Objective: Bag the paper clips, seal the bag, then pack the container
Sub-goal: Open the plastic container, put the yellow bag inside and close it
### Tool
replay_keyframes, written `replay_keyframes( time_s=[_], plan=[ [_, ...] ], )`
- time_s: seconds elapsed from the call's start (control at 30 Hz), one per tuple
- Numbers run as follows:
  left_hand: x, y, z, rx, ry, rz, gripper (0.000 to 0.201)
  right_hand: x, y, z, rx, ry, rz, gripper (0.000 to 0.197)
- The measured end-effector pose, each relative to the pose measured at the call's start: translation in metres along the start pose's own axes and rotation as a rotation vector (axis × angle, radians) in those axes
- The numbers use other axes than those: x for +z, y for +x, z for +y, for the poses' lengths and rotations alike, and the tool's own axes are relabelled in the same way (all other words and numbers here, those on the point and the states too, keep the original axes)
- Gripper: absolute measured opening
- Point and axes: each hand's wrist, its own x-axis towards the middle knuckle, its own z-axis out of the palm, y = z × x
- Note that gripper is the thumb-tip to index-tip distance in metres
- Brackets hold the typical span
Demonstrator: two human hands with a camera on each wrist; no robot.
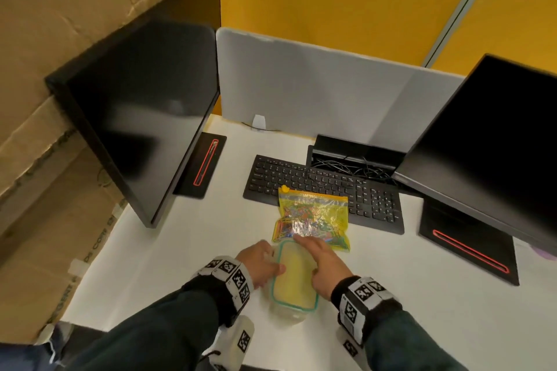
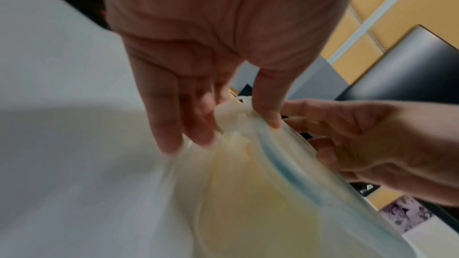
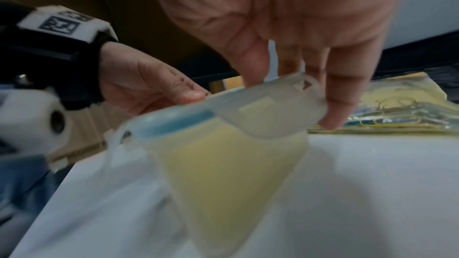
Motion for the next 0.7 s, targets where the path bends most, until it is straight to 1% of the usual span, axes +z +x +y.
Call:
replay_keyframes(
  time_s=[0.03, 0.07, 0.1, 0.13, 0.17, 0.2, 0.27, 0.3, 0.33, 0.4, 0.47, 0.5, 0.53, 0.57, 0.63, 0.7],
  plan=[
    [0.000, 0.001, 0.000, 0.016, 0.049, 0.090, 0.037, 0.002, 0.000, -0.002, 0.018, 0.003, 0.006, 0.081],
    [-0.001, 0.003, 0.000, 0.034, 0.085, 0.171, 0.044, 0.002, 0.001, -0.003, 0.053, 0.021, 0.023, 0.077],
    [-0.002, 0.003, 0.002, 0.050, 0.103, 0.227, 0.041, 0.003, 0.002, -0.001, 0.089, 0.042, 0.038, 0.072],
    [-0.003, 0.002, 0.006, 0.058, 0.107, 0.258, 0.033, 0.003, 0.002, 0.001, 0.122, 0.079, 0.051, 0.070],
    [-0.004, 0.001, 0.008, 0.049, 0.099, 0.257, 0.024, 0.005, 0.002, 0.004, 0.154, 0.147, 0.064, 0.069],
    [-0.003, 0.001, 0.009, 0.043, 0.080, 0.250, 0.017, 0.009, 0.000, 0.007, 0.194, 0.273, 0.082, 0.070],
    [-0.002, 0.003, 0.009, 0.020, 0.044, 0.198, 0.008, 0.019, -0.004, 0.009, 0.253, 0.701, 0.138, 0.076],
    [-0.001, 0.003, 0.007, 0.014, 0.035, 0.179, 0.011, 0.027, -0.003, 0.009, 0.272, 0.945, 0.180, 0.081],
    [0.000, 0.002, 0.006, 0.014, 0.034, 0.170, 0.016, 0.033, -0.003, 0.008, 0.289, 1.110, 0.225, 0.087],
    [0.002, 0.002, 0.004, 0.014, 0.033, 0.180, 0.019, 0.040, 0.000, 0.006, 0.312, 1.197, 0.288, 0.094],
    [0.004, 0.001, 0.002, 0.024, 0.045, 0.194, 0.018, 0.043, 0.000, 0.003, 0.297, 1.200, 0.313, 0.097],
    [0.004, 0.001, 0.001, 0.038, 0.042, 0.200, 0.014, 0.043, -0.001, 0.004, 0.270, 1.187, 0.309, 0.096],
    [0.004, 0.001, 0.001, 0.054, 0.042, 0.194, 0.007, 0.042, -0.003, 0.005, 0.237, 1.129, 0.286, 0.094],
    [0.003, 0.000, 0.000, 0.074, 0.042, 0.189, 0.005, 0.042, -0.003, 0.006, 0.199, 1.038, 0.254, 0.092],
    [0.000, 0.000, 0.001, 0.108, 0.055, 0.186, 0.018, 0.042, -0.003, 0.007, 0.161, 0.749, 0.209, 0.082],
    [-0.006, -0.002, 0.003, 0.138, 0.109, 0.212, 0.025, 0.038, -0.007, 0.006, 0.186, 0.350, 0.199, 0.072]
  ],
)
